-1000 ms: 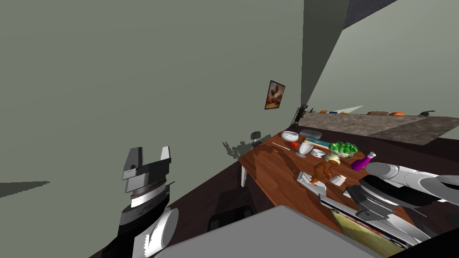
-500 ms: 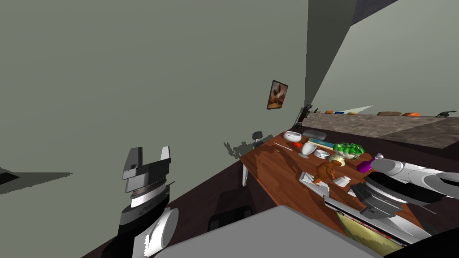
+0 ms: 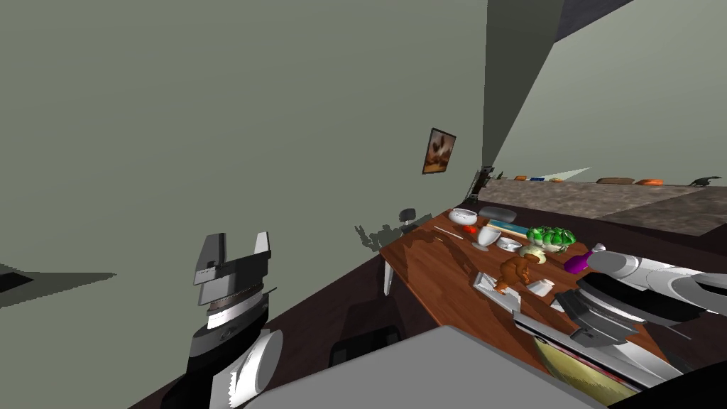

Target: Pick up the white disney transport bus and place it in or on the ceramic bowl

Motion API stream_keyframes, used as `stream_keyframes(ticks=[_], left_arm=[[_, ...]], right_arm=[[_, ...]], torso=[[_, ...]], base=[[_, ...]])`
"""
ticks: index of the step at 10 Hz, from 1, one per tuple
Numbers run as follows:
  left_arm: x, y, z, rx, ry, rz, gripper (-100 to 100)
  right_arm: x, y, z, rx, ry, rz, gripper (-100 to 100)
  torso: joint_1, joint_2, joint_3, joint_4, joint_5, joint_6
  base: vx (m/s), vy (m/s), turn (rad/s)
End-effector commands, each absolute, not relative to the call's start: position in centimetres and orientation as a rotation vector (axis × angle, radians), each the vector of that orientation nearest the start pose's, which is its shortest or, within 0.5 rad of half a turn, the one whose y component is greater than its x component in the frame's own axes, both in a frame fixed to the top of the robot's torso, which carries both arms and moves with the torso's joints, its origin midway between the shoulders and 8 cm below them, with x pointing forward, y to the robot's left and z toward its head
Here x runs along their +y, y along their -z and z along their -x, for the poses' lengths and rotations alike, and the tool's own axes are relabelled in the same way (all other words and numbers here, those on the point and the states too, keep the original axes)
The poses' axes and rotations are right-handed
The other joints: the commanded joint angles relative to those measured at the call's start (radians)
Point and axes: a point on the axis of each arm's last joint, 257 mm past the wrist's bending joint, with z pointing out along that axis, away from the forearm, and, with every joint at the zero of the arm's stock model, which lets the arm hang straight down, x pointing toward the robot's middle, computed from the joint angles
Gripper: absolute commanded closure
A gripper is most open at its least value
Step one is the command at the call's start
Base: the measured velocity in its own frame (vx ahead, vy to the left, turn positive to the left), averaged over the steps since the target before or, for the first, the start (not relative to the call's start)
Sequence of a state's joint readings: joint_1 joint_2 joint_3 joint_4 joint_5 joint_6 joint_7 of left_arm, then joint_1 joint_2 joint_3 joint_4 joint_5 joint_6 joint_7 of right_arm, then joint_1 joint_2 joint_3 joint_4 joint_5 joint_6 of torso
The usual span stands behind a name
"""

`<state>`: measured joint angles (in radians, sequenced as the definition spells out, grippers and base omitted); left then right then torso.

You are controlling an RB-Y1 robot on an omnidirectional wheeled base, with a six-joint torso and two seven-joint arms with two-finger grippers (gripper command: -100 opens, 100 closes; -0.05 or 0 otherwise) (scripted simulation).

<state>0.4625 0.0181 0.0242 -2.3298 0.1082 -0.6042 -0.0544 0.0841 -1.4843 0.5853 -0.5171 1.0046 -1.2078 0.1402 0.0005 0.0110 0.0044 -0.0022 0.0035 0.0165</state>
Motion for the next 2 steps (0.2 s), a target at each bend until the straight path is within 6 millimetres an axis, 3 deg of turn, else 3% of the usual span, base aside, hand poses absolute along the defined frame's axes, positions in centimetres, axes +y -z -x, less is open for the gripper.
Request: stream_keyframes(ticks=[1,2], left_arm=[[28.9,-7.58,-31.16,0.438,1.346,0.539,0],[28.9,-7.58,-31.16,0.438,1.346,0.539,0]], right_arm=[[-72.22,30.1,-8.36,3.027,-0.039,0.832,0],[-72.22,30.1,-8.36,3.027,-0.039,0.832,0]], torso=[[0.0,0.0,0.0,0.0,0.0,0.0],[0.0,0.0,0.0,0.0,0.0,0.0]], base=[[0.0,0.0,0.0],[0.0,0.0,0.0]])
